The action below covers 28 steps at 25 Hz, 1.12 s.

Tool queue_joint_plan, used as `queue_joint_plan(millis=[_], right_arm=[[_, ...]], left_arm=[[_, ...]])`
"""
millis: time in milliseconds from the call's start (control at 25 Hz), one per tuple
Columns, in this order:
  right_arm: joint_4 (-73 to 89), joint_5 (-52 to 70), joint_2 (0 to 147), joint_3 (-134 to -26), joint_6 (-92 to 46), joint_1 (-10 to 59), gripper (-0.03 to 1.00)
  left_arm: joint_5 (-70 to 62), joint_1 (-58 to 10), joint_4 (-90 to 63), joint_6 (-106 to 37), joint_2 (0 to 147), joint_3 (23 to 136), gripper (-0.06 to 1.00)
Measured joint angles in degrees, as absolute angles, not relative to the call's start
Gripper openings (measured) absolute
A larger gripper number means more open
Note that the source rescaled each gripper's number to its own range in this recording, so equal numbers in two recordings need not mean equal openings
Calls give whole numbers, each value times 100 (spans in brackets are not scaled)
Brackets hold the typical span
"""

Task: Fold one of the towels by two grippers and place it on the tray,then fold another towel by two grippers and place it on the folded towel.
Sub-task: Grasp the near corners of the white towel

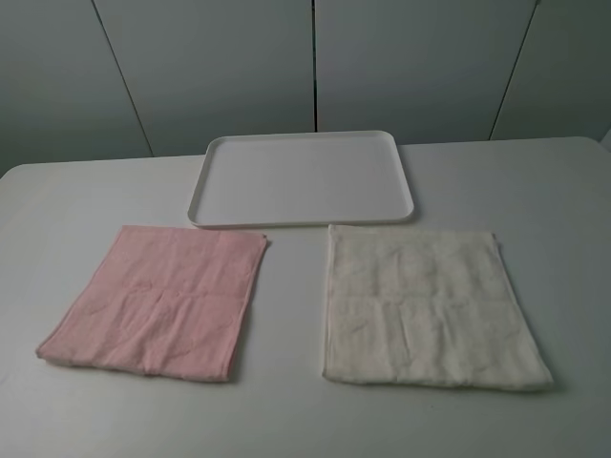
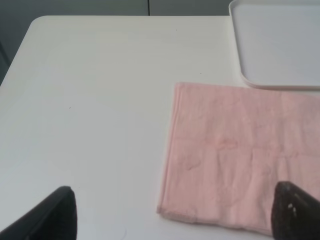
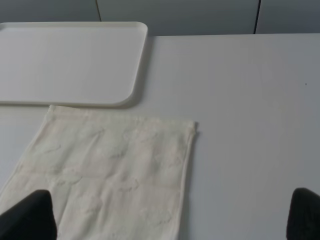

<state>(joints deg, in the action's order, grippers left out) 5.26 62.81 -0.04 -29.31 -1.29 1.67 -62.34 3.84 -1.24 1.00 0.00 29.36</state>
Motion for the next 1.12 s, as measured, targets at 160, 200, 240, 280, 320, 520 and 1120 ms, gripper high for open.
queue_joint_plan(millis=[160,200,240,280,320,520,1120], right_arm=[[526,6281,-4,-2931,-129,167,100],[526,6281,-4,-2931,-129,167,100],[526,6281,-4,-2931,-129,167,100],[526,6281,-4,-2931,-129,167,100],[526,6281,-4,-2931,-129,167,100],[526,6281,-4,-2931,-129,167,100],[526,6281,-4,-2931,-129,167,100]], left_arm=[[-6234,384,-124,100,0,2936,100],[-6234,384,-124,100,0,2936,100],[-6234,384,-124,100,0,2936,100],[-6234,384,-124,100,0,2936,100],[-6234,384,-124,100,0,2936,100],[-6234,384,-124,100,0,2936,100],[-6234,384,-124,100,0,2936,100]])
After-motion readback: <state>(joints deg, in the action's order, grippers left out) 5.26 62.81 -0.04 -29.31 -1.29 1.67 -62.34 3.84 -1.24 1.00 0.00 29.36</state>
